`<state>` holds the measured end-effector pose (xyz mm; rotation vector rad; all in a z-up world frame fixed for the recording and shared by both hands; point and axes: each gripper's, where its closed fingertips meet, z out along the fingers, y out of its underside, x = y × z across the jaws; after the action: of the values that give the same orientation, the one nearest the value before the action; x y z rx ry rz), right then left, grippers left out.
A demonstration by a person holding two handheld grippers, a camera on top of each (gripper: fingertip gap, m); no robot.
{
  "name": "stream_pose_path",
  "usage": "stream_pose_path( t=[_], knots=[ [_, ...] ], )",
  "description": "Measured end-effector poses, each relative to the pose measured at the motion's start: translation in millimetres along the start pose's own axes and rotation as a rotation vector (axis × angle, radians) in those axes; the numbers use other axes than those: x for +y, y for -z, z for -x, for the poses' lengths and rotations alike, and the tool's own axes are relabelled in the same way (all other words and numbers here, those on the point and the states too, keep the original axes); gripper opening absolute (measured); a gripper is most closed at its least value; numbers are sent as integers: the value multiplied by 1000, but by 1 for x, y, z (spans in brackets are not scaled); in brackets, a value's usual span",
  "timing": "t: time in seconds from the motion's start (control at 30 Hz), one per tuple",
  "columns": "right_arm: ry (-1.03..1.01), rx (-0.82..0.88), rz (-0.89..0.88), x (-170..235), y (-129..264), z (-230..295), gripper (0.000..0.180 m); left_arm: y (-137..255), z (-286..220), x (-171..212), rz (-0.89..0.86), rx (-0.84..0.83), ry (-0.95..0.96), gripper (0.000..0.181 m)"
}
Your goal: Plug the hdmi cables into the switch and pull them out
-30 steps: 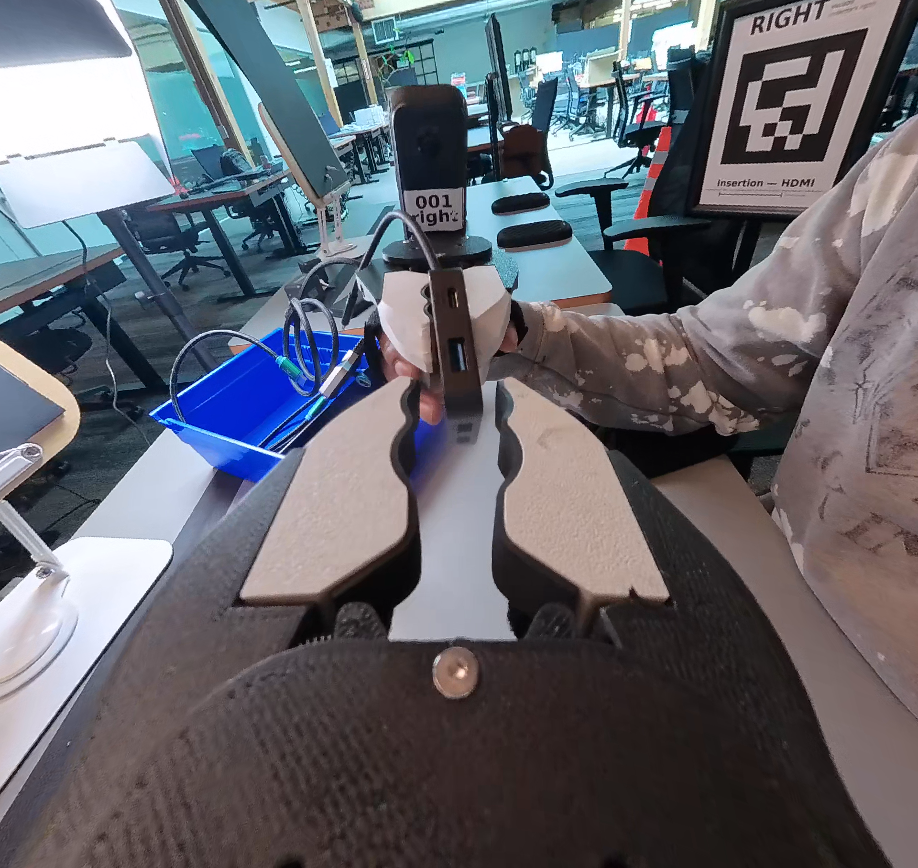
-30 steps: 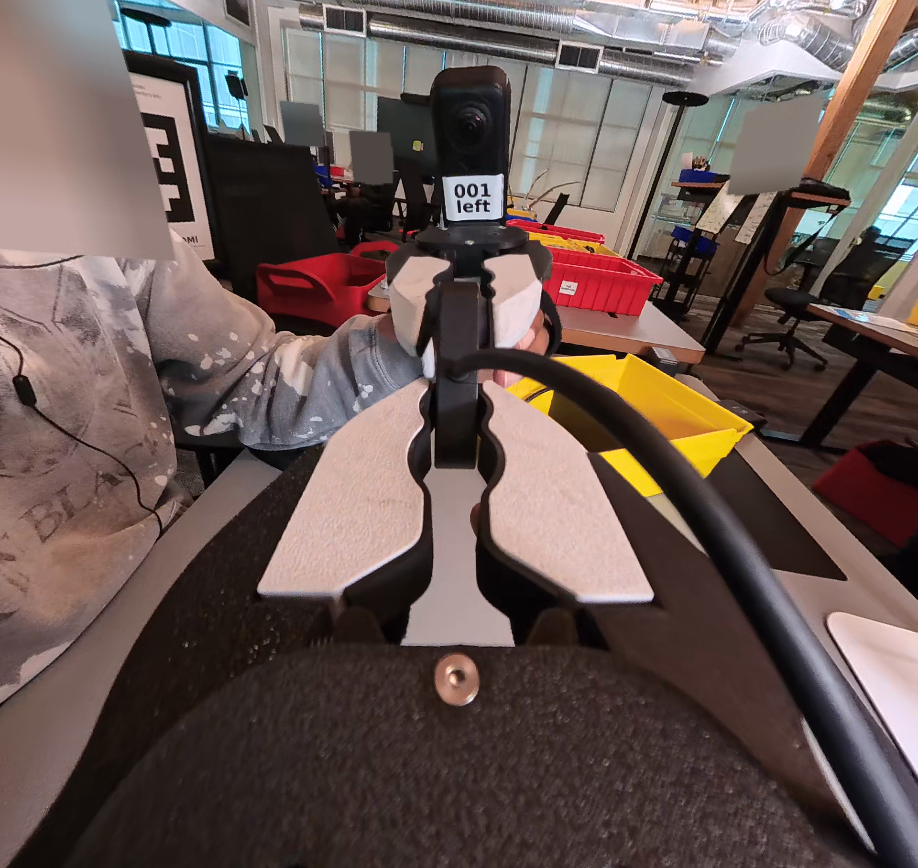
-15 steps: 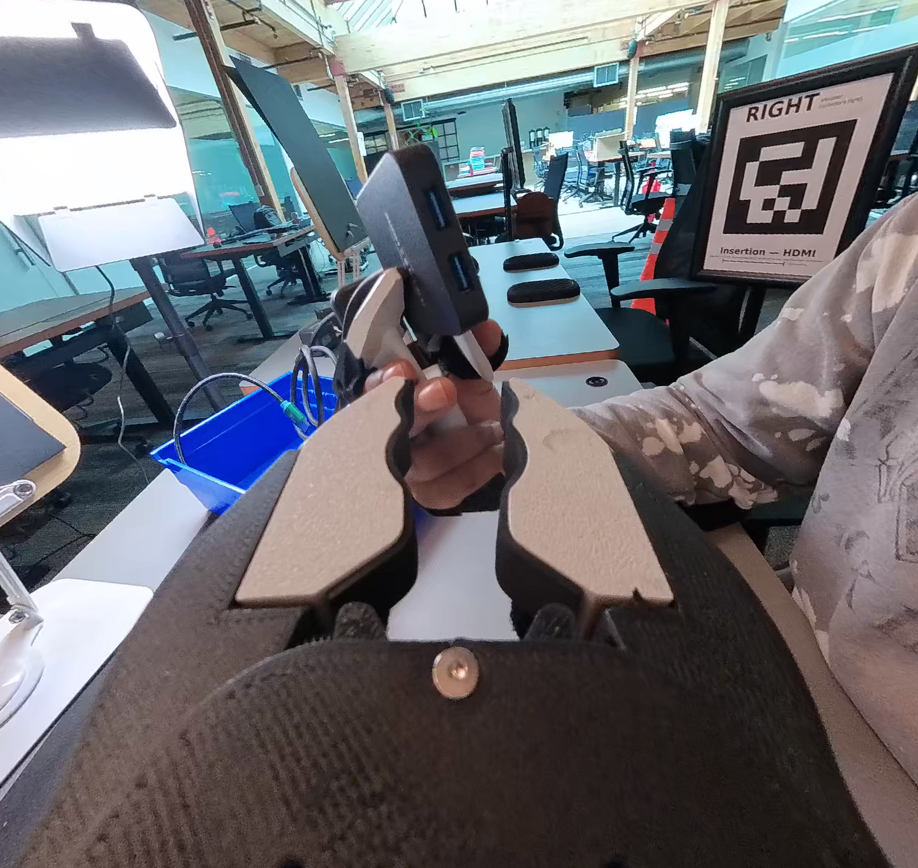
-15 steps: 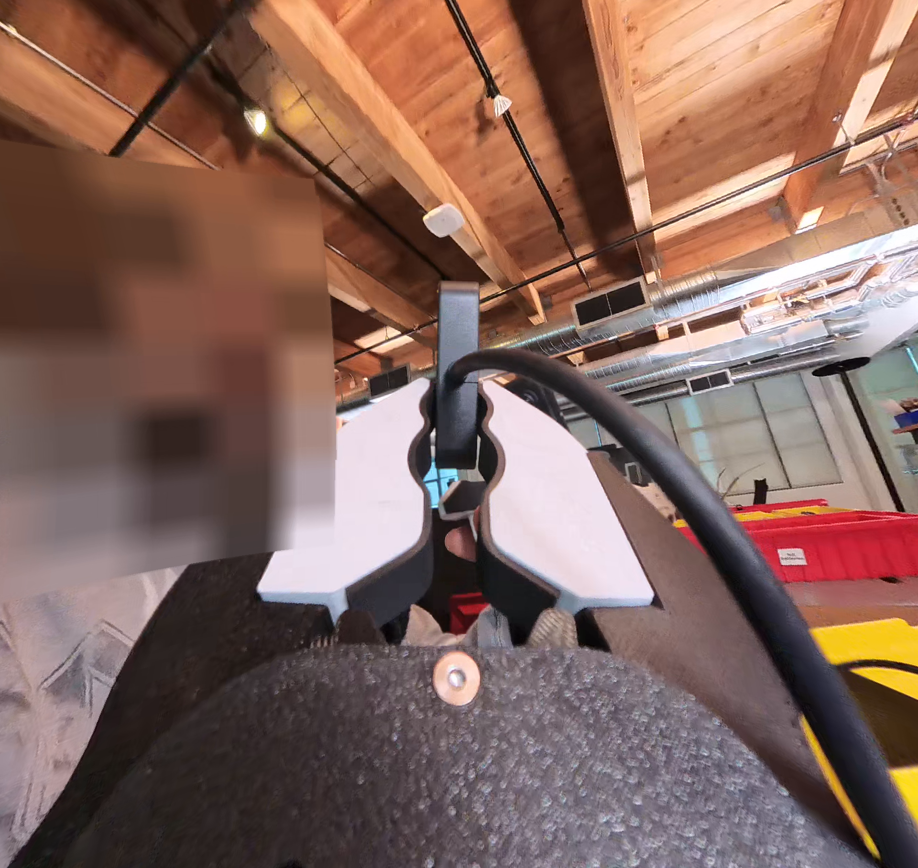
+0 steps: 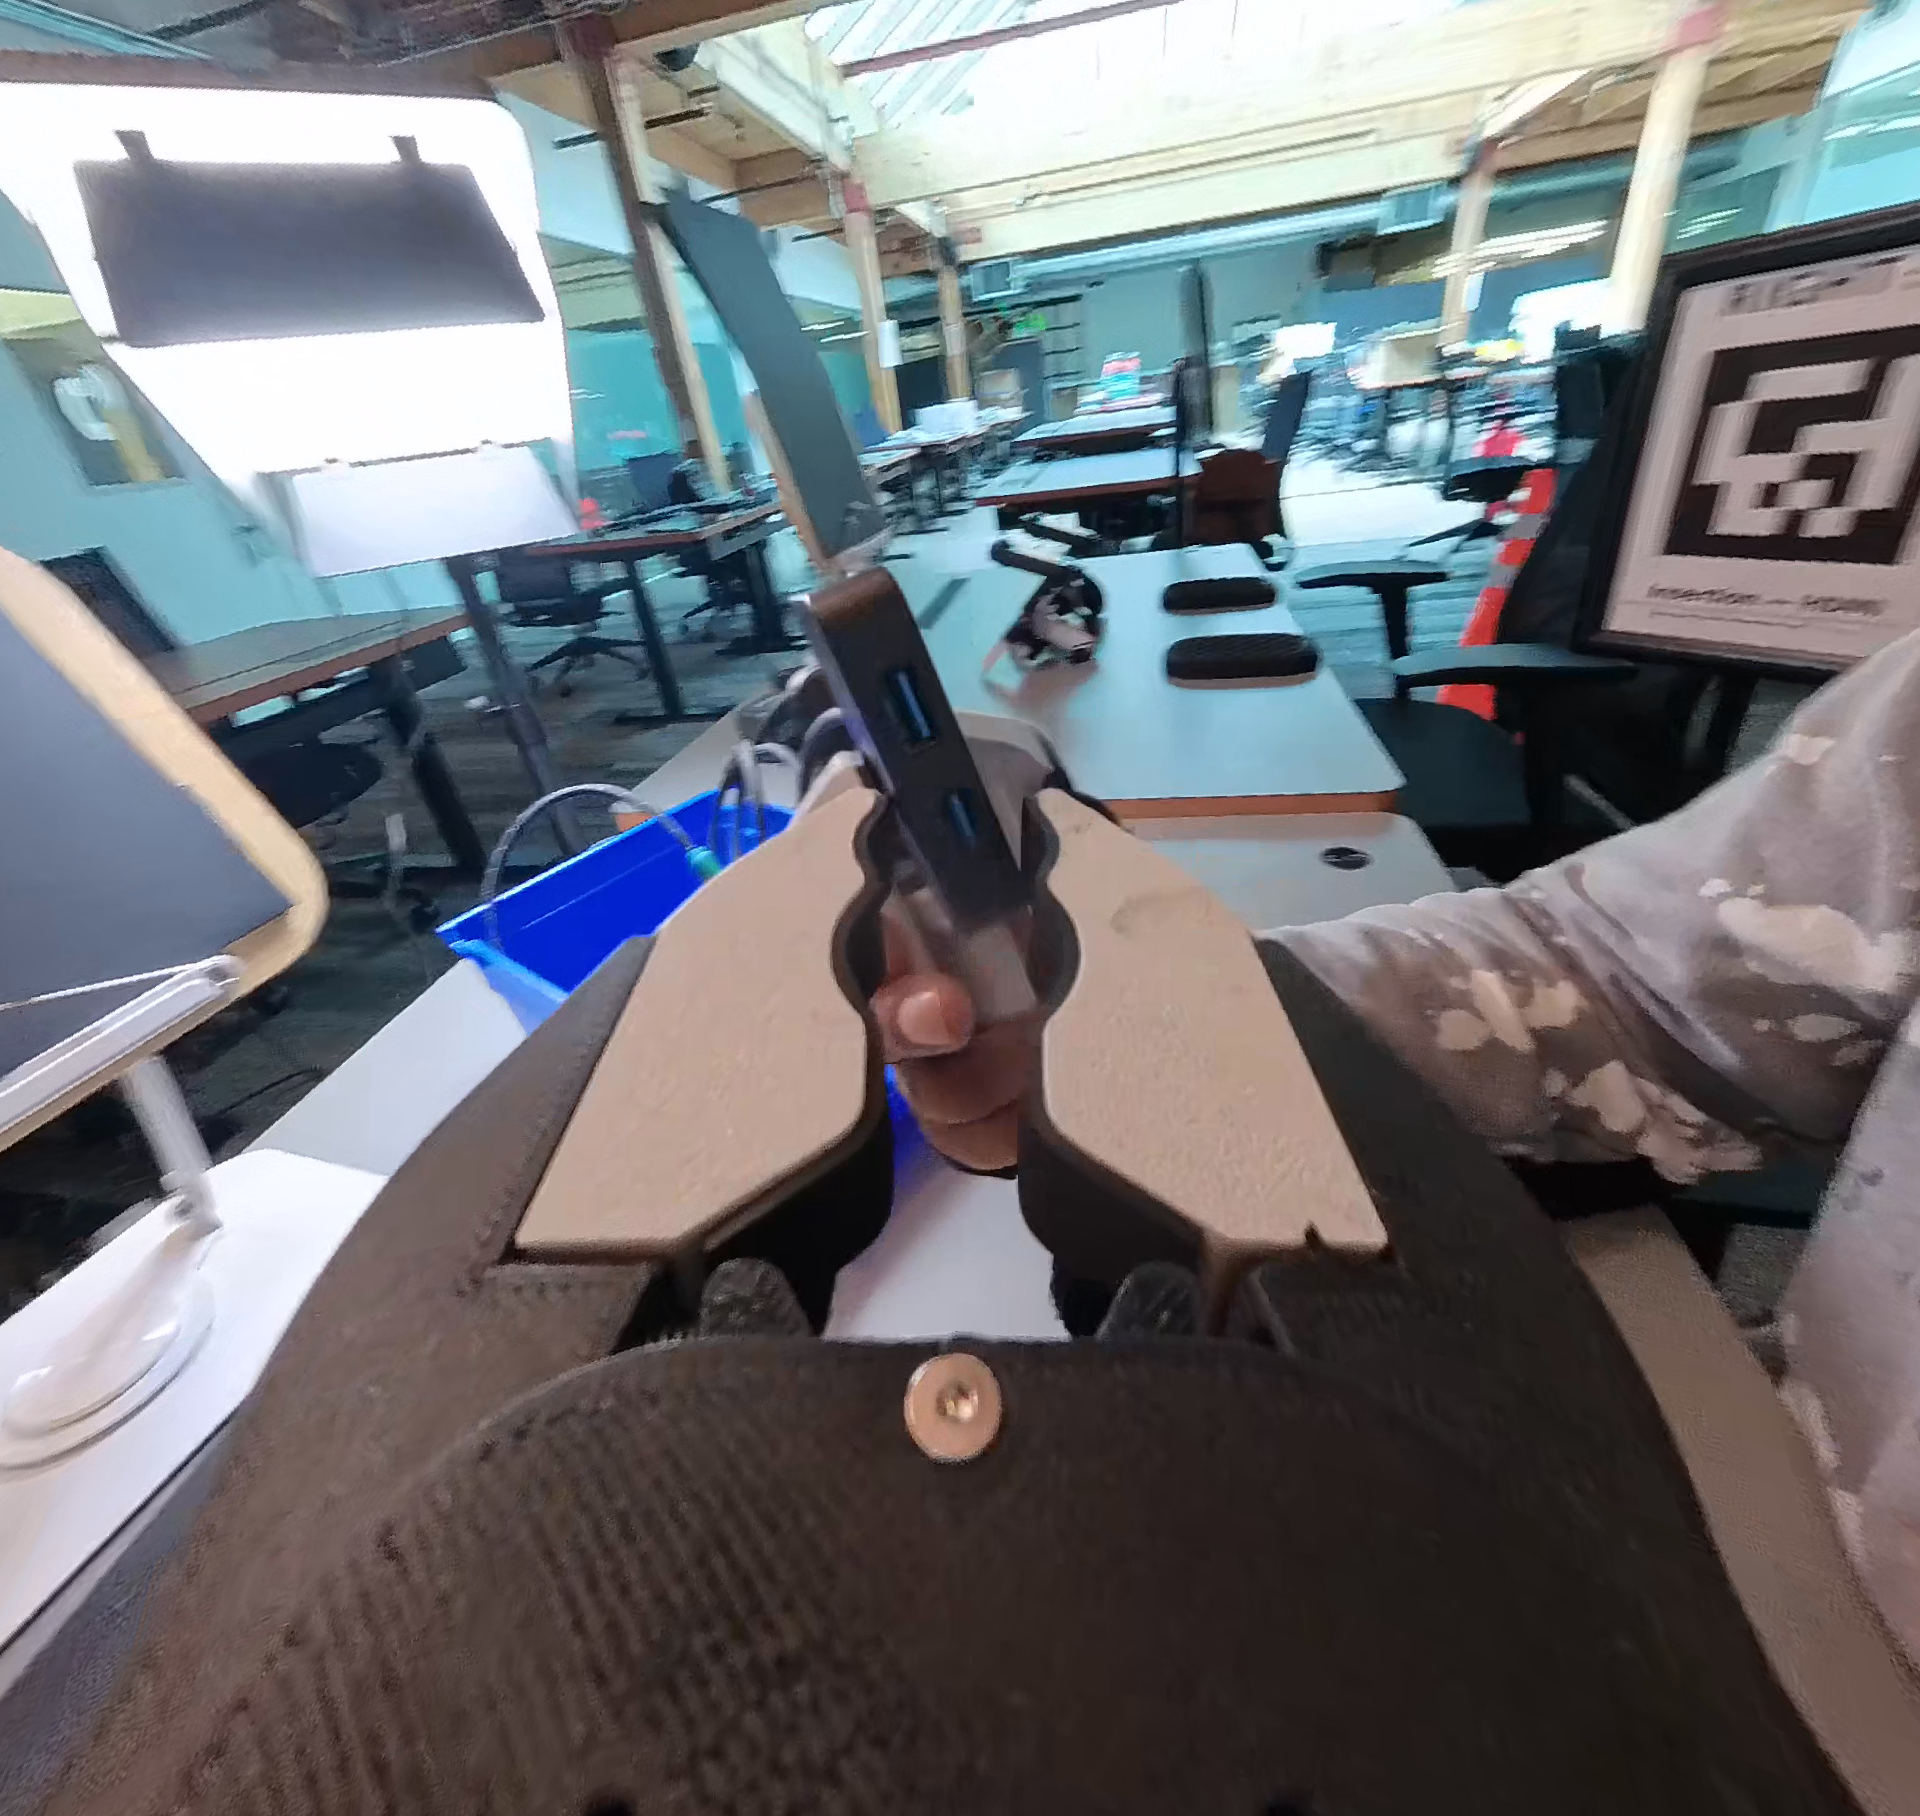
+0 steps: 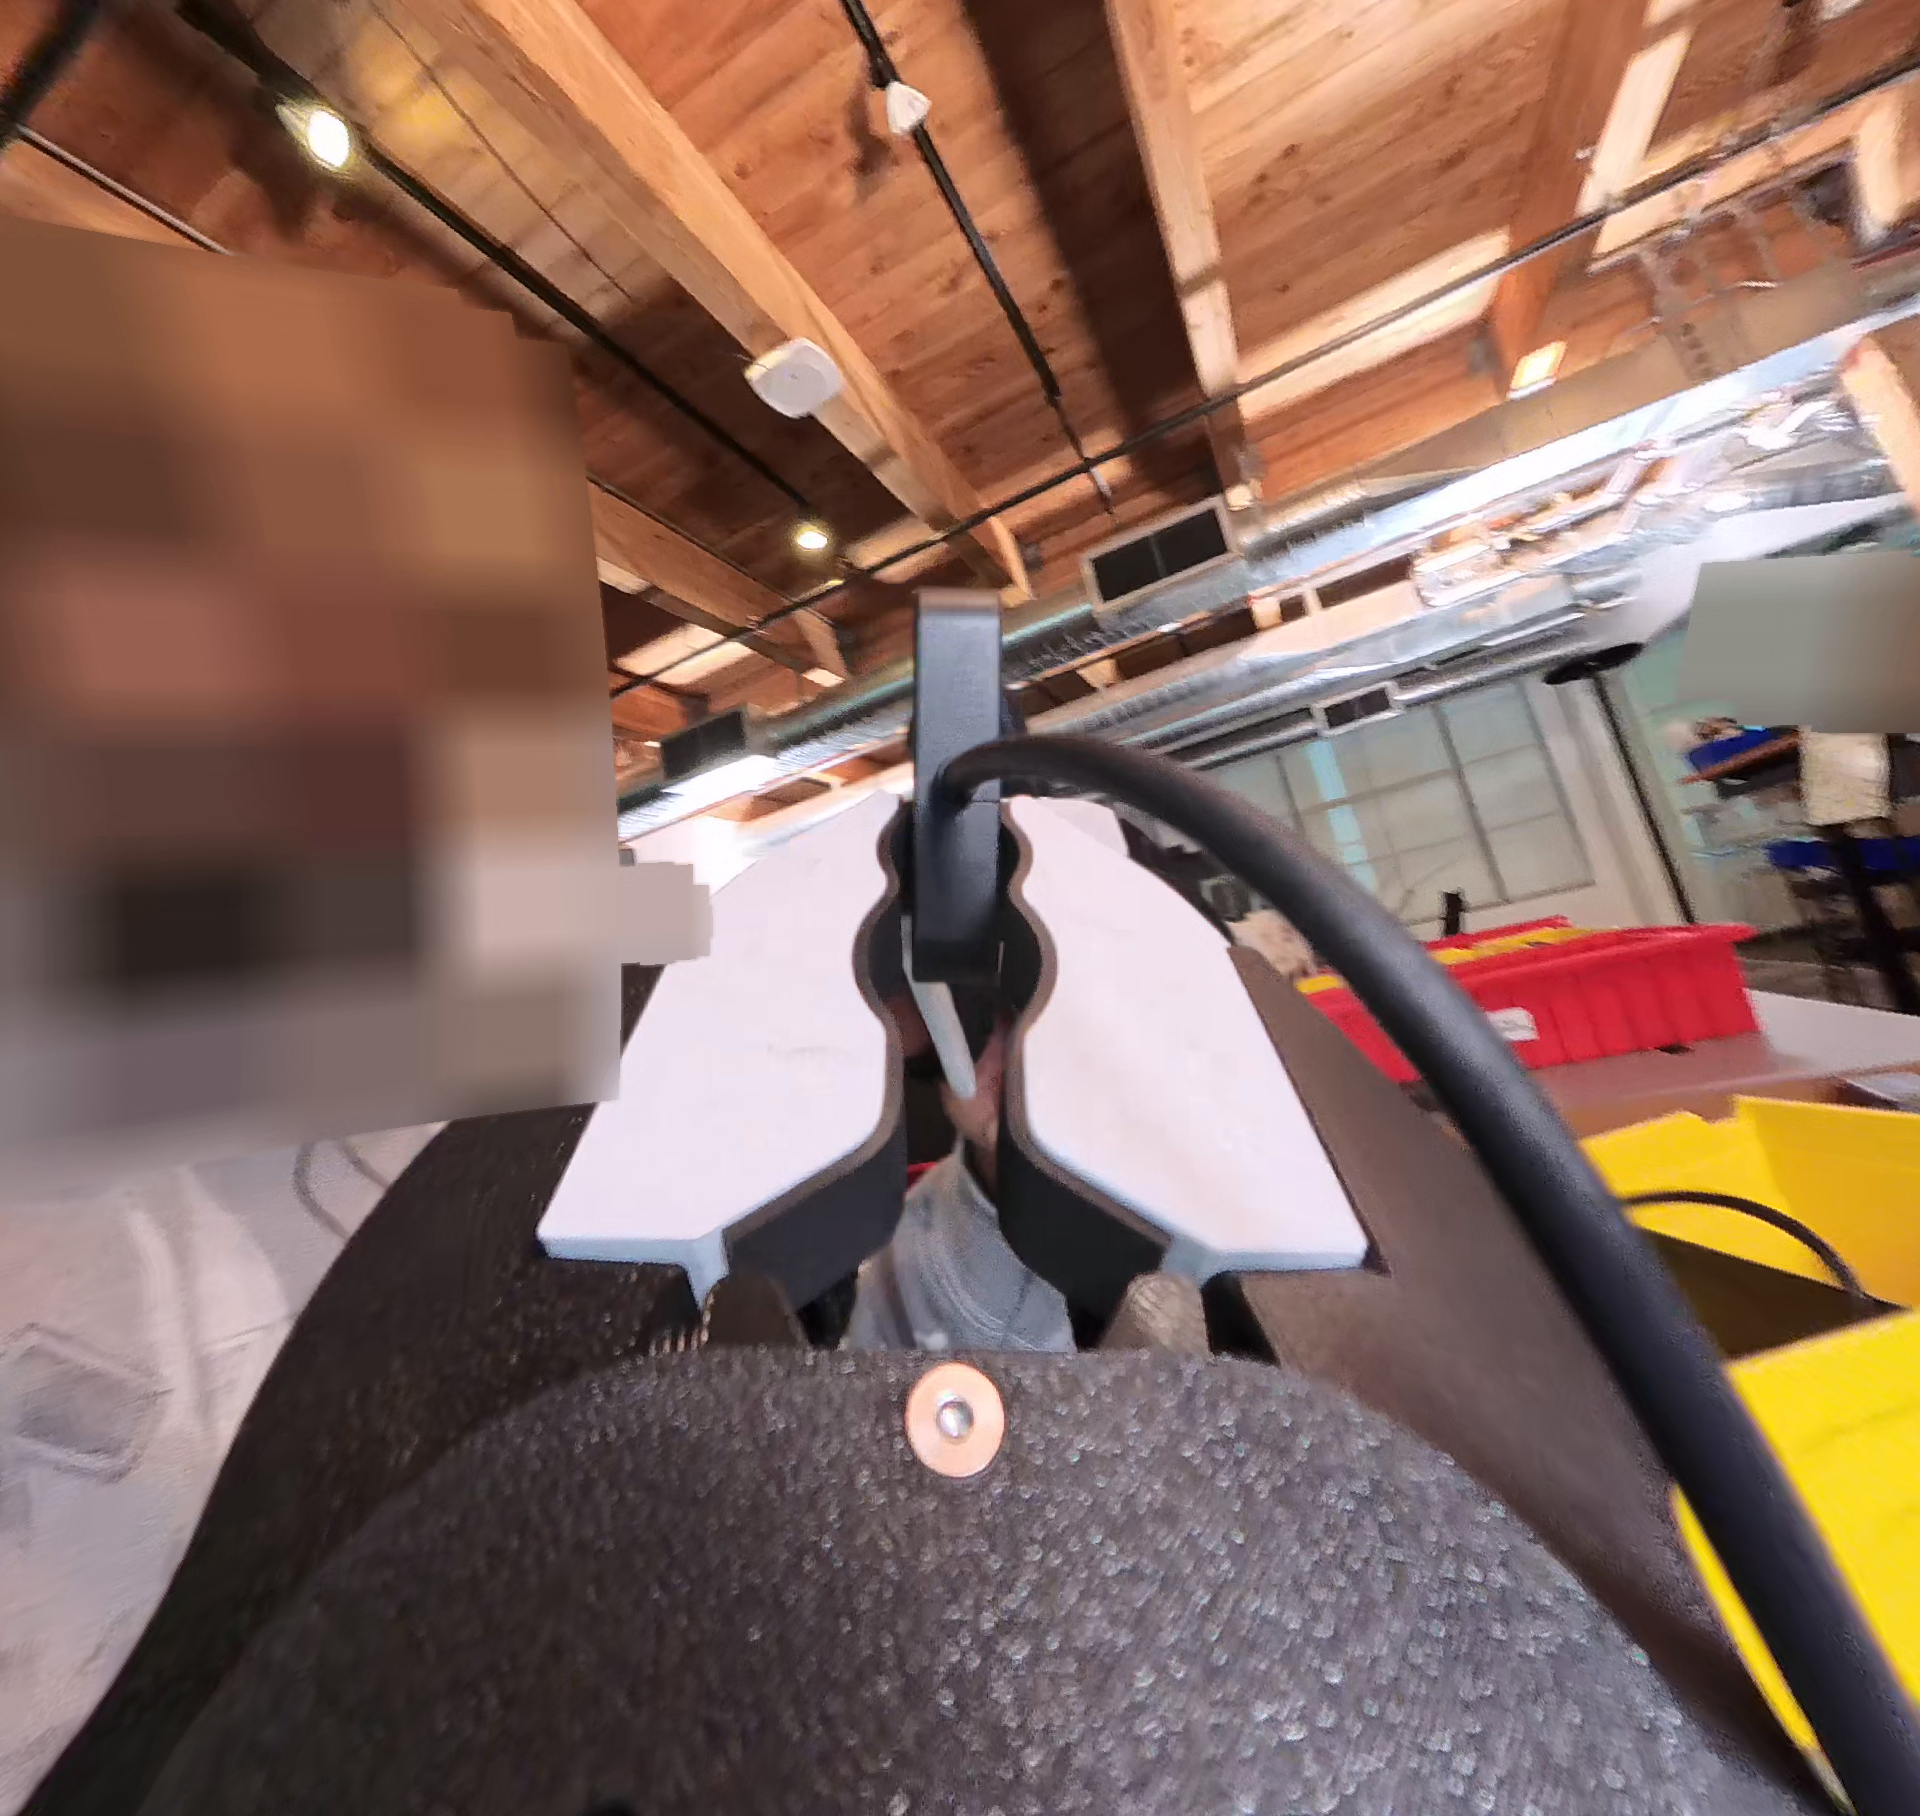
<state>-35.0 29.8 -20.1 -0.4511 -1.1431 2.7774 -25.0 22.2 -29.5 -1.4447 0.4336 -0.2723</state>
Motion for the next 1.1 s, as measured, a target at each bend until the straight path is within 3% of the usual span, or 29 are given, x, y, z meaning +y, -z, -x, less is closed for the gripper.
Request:
stream_pose_path(
  t=[0.03, 0.13, 0.2, 0.27, 0.37, 0.47, 0.53, 0.67, 0.8, 0.93, 1.1],
  knots=[
    [-5, 47, 20, 1, 0, -7, 14, 2, 8, 1, 16, -47, -17, 21],
    [-56, 218, 218, 20, 5, -32, 23, 17, 30, 13, 118, -121, -19, 15],
    [-85, 276, 477, 49, 18, -37, 24, 29, 42, 14, 132, -145, 9, 15],
    [-74, 223, 785, 81, 40, -20, 23, 44, 54, 13, 145, -185, 12, 14],
    [237, 318, 1083, 87, 69, -18, 22, 59, 55, 25, 257, -149, 16, 15],
    [465, 478, 1002, 45, 57, -25, 27, 60, 47, 43, 387, -115, -36, 15],
    [556, 493, 949, 32, 48, -21, 35, 50, 33, 51, 417, -41, -33, 15],
    [584, 488, 1086, 57, 53, -29, 49, 30, 8, 71, 494, 82, -31, 15],
    [519, 364, 1164, 94, 54, -30, 13, 19, -6, 75, 492, 144, -19, 15],
    [463, 291, 925, 76, 36, -26, 13, 21, 2, 52, 355, 102, 0, 15],
    [370, 167, 506, 30, 17, -8, 13, 31, 7, 26, 202, 120, 90, 31]
  ],
)
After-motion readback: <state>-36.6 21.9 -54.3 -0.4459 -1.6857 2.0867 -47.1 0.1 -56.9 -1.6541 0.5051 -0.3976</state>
